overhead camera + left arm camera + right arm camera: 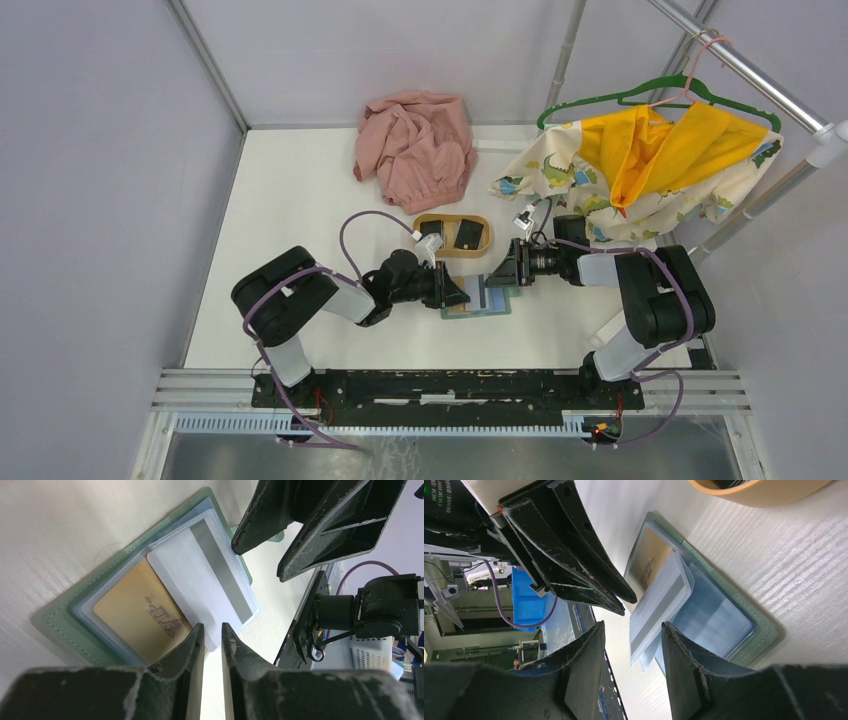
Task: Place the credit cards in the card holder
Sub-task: Turn over the card slot in the card holder.
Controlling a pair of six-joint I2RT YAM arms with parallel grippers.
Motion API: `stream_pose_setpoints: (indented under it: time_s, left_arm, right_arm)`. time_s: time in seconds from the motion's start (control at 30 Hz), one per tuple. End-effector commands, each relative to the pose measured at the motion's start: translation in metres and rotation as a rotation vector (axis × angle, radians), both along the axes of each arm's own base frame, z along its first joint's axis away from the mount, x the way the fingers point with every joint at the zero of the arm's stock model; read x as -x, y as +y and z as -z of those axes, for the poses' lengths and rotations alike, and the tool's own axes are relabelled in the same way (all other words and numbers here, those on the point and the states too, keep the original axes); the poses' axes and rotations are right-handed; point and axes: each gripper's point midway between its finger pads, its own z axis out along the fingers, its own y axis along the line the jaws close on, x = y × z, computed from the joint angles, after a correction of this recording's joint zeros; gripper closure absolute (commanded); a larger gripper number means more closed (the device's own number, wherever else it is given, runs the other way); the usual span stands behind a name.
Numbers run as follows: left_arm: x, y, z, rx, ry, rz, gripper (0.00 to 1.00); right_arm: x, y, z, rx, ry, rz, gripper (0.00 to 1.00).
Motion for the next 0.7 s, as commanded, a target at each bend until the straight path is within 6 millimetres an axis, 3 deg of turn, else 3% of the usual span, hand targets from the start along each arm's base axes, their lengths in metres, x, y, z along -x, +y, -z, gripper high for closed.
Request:
stream_pose_setpoints:
  time_s: [0.0,0.17,0.43,0.67]
  left_arm:
    - [-0.0036,-0.0144,-0.017,0.072,-0.02,0.022,0.75]
    - [-0.0032,-0.0149,-0.0167,0.078,-0.015,0.021,0.76]
    - [-0.0028,-0.0155,-0.0174,0.091,-0.01,0.02,0.92]
    - [-0.0035,-0.0147,-0.0164,0.091,-0.007,0.012,0.92]
  right_arm:
    - [-0.0014,0.0034,-0.012,-0.065,-0.029,-0.018,0.48]
    - [-0.0002,0.0055,-0.0171,-0.094,-0.023,-0.019,0.48]
    - [0.0006,0.0069,-0.0202,-0.117,-0.014,-0.012,0.46]
    - [0.0011,0.0073,-0.0195,-0.123,-0.004,-0.004,0.45]
